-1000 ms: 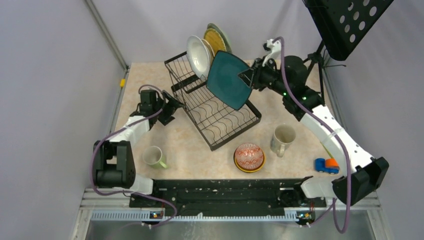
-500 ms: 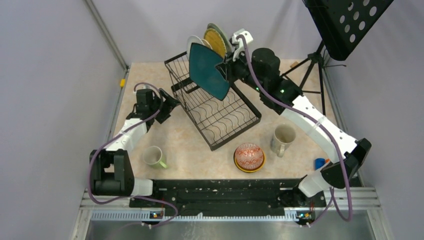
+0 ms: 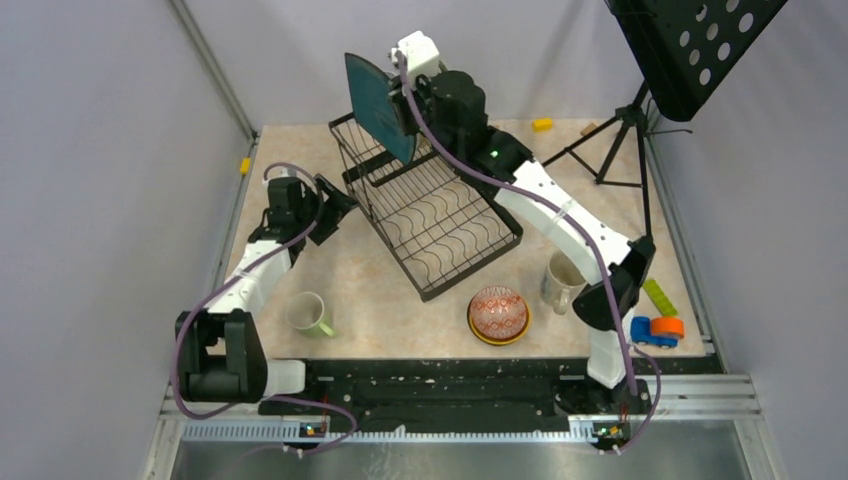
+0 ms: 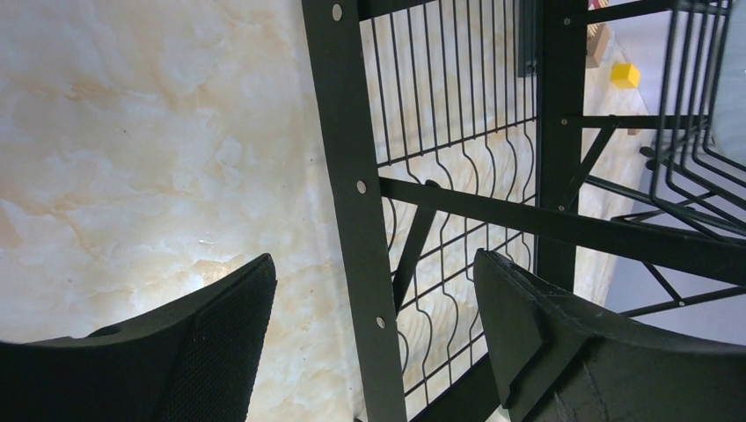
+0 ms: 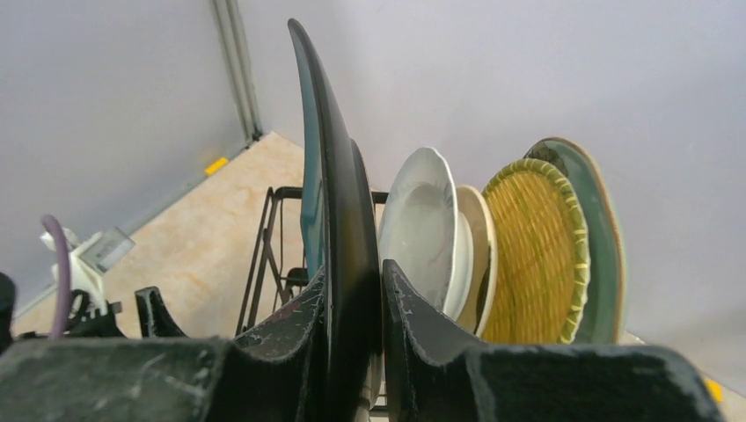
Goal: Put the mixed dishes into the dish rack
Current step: Insert the plate into the dish rack.
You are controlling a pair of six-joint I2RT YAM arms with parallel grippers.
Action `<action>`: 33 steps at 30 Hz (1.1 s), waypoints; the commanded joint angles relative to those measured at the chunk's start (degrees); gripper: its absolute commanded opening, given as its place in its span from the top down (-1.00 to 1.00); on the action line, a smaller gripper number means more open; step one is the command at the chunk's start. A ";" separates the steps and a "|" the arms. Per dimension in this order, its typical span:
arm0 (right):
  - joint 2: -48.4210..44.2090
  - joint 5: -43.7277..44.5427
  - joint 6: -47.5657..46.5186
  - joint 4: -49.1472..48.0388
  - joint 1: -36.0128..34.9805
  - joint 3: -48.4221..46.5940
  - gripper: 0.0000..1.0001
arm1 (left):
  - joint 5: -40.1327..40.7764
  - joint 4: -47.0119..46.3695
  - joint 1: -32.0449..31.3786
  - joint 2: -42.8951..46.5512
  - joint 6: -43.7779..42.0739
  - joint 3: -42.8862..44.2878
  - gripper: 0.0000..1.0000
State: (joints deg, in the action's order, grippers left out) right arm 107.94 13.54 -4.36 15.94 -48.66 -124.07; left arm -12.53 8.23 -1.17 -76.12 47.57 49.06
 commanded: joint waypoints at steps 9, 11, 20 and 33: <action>5.65 7.65 -3.35 -7.87 -1.91 -12.60 1.00 | -1.16 -0.80 0.63 2.26 -1.25 0.63 -0.72; 5.86 9.26 -3.37 -8.81 -2.03 -12.43 1.00 | -1.26 -0.91 0.68 2.28 -1.21 0.60 -0.72; 7.97 10.53 -1.80 -9.86 -2.32 -12.58 1.00 | -1.88 -1.29 0.82 2.02 -1.15 0.55 -0.72; 12.98 12.21 -0.37 -10.05 -2.49 -12.89 1.00 | -2.23 -1.37 0.81 2.32 -1.11 0.27 -0.72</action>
State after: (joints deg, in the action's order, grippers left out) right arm 120.68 23.18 -5.74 14.09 -50.26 -132.49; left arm -14.11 8.21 -0.67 -75.13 46.78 49.06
